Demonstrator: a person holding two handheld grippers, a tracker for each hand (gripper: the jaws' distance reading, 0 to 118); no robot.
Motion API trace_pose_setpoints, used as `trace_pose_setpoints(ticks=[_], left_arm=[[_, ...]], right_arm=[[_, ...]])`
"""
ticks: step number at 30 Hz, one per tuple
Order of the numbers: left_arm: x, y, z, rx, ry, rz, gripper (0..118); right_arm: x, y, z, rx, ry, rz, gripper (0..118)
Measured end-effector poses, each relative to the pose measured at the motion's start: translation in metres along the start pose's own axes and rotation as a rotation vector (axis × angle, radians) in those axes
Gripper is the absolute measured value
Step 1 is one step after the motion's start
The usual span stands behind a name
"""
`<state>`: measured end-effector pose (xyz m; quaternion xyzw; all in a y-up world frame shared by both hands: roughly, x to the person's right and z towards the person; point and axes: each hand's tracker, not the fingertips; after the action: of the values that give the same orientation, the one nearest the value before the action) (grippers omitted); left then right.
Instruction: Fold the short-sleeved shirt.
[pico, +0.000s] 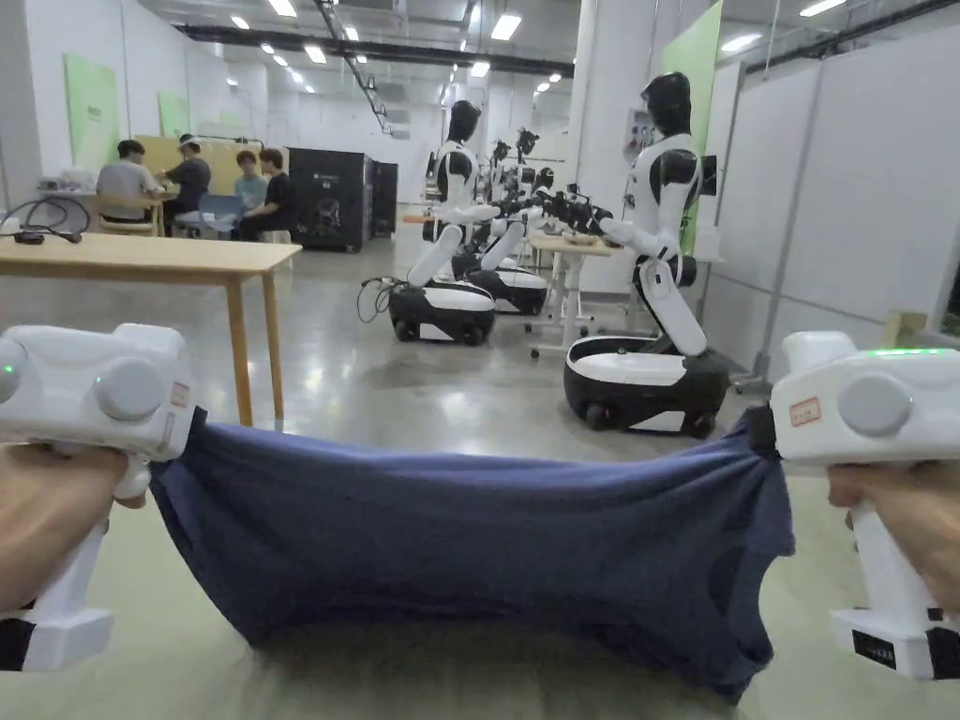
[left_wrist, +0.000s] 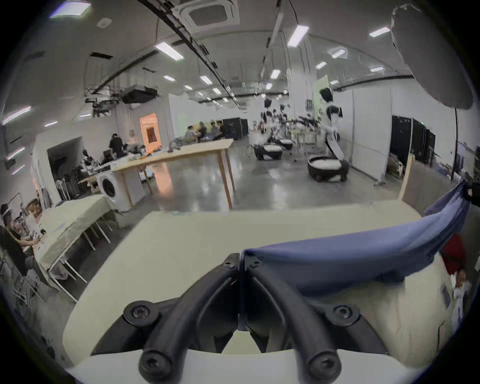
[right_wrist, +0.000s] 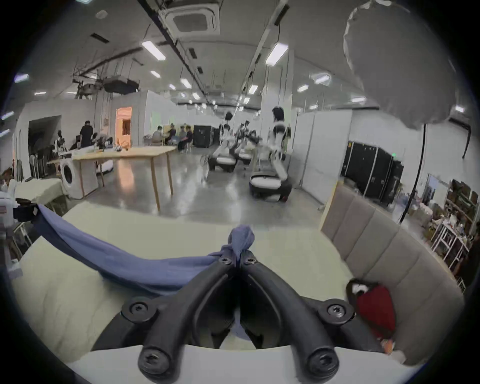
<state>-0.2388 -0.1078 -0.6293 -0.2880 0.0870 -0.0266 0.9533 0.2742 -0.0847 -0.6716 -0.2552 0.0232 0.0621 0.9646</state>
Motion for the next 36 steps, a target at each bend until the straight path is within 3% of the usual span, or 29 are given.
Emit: trace_pose_setpoints(ticks=[7,13,21,25,36], left_arm=[[-0.002,-0.142,0.032,-0.112,-0.046,-0.011,0],[-0.010,-0.234,0.082,-0.173,-0.069,-0.011,0],[-0.037,-0.284,0.166,-0.164,-0.106,0.014,0],[-0.040,-0.299,0.199,-0.164,-0.124,-0.003,0],[-0.045,-0.328,0.206,-0.227,-0.163,-0.029,0]], right_arm=[[0.006,-0.163,0.038,-0.119,0.068,-0.058,2],[0.005,-0.249,0.096,-0.171,0.111,-0.121,2],[0.012,-0.313,0.187,-0.131,0.134,-0.151,2],[0.006,-0.340,0.219,-0.129,0.134,-0.126,2],[0.005,-0.367,0.220,-0.187,0.117,-0.129,2]])
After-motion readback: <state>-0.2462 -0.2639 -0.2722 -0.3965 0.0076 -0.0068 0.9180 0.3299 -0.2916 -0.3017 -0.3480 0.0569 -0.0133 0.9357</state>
